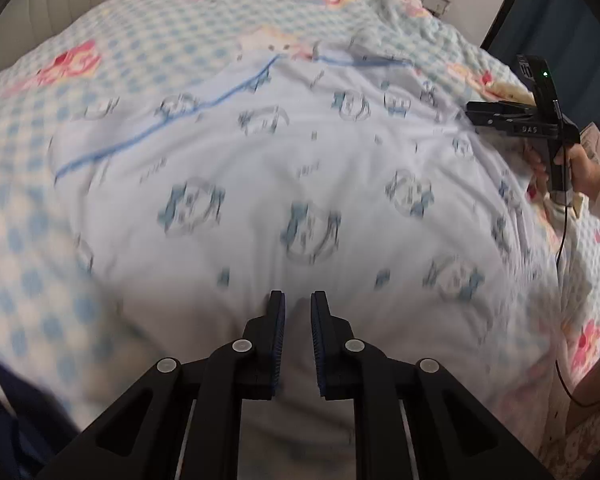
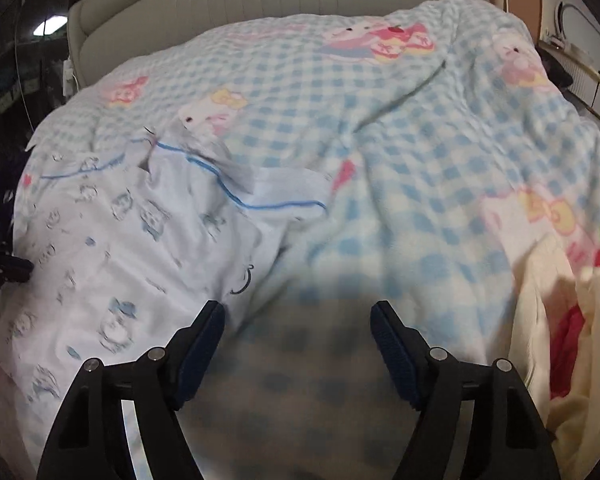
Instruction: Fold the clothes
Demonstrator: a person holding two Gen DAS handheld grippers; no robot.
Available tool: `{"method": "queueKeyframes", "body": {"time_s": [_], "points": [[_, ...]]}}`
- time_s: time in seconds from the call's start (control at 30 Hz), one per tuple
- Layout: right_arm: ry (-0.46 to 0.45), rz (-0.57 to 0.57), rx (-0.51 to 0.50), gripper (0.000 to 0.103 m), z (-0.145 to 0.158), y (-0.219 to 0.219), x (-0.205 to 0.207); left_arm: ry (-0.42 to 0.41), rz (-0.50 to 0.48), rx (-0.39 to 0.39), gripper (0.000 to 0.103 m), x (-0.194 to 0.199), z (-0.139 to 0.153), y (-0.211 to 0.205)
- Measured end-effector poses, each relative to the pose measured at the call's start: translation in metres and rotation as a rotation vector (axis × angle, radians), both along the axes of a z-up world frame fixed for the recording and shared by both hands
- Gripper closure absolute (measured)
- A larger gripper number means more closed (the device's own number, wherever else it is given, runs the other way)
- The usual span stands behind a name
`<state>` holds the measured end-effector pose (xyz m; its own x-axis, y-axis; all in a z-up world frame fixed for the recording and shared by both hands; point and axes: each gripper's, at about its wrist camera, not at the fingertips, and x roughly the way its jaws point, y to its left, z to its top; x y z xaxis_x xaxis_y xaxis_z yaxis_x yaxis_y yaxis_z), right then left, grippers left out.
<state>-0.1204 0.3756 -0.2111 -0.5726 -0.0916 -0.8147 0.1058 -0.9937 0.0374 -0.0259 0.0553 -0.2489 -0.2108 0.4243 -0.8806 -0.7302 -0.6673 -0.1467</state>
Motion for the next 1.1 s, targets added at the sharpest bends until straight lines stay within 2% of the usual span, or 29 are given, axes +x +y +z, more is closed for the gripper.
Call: {"method": "queueKeyframes", "body": {"time_s": [0.03,0.07,0.13,0.17,0.23,0.3,0.37,0.4,0.47,0.53,0.6,0.7,0.77,0.8,0.87,1.03,1.1], "points": [[0.011,-0.009,0.031,0.028,0.004,-0.014,-0.008,0.000,-0.007,-0.003,0.091,-0.006,-0.003,0.008],[0.006,-0.013,0.057,0.028,0.001,-0.024,-0.014,-0.002,-0.014,-0.050,0.091,-0.012,-0.012,0.014],[-0.009,0.016,0.030,0.028,-0.001,-0.033,-0.028,0.004,-0.027,-0.186,0.091,-0.019,-0.035,0.019],[-0.017,0.030,0.028,0.028,-0.010,-0.042,-0.029,0.018,-0.029,-0.222,0.090,-0.017,-0.037,0.012],[-0.001,0.043,0.057,0.028,-0.003,-0.052,-0.026,0.057,-0.013,-0.278,0.090,-0.010,-0.030,-0.009],[0.020,0.039,0.085,0.028,0.005,-0.058,-0.021,0.039,0.016,-0.314,0.090,-0.007,-0.022,-0.036],[-0.001,0.015,0.160,0.028,0.003,-0.045,-0.024,0.022,0.050,-0.342,0.091,-0.009,-0.013,-0.058],[-0.011,0.000,0.210,0.028,-0.002,-0.039,-0.022,0.034,0.055,-0.328,0.091,-0.012,-0.005,-0.063],[-0.019,-0.038,0.258,0.028,0.003,-0.007,0.003,0.094,0.043,-0.238,0.091,-0.022,0.017,-0.060],[-0.028,-0.053,0.234,0.028,0.006,0.000,0.005,0.115,0.010,-0.151,0.091,-0.038,0.031,-0.036],[-0.022,-0.035,0.242,0.028,0.010,-0.010,-0.003,0.104,-0.062,-0.100,0.091,-0.056,0.030,0.001],[-0.026,-0.004,0.268,0.028,0.017,-0.024,-0.007,0.054,-0.155,-0.132,0.091,-0.074,0.003,0.068],[-0.055,0.007,0.233,0.028,0.013,-0.031,-0.012,0.057,-0.198,-0.243,0.090,-0.080,-0.025,0.098],[-0.063,0.006,0.239,0.028,0.010,-0.034,-0.013,0.057,-0.201,-0.287,0.090,-0.082,-0.035,0.100],[-0.073,0.008,0.263,0.028,0.005,-0.039,-0.011,0.043,-0.182,-0.308,0.090,-0.084,-0.042,0.089],[-0.136,0.021,0.246,0.028,-0.007,-0.043,-0.001,-0.003,-0.053,-0.377,0.090,-0.083,-0.040,0.008],[-0.133,-0.006,0.249,0.026,-0.006,-0.039,0.001,-0.066,0.016,-0.324,0.090,-0.087,-0.032,-0.016]]}}
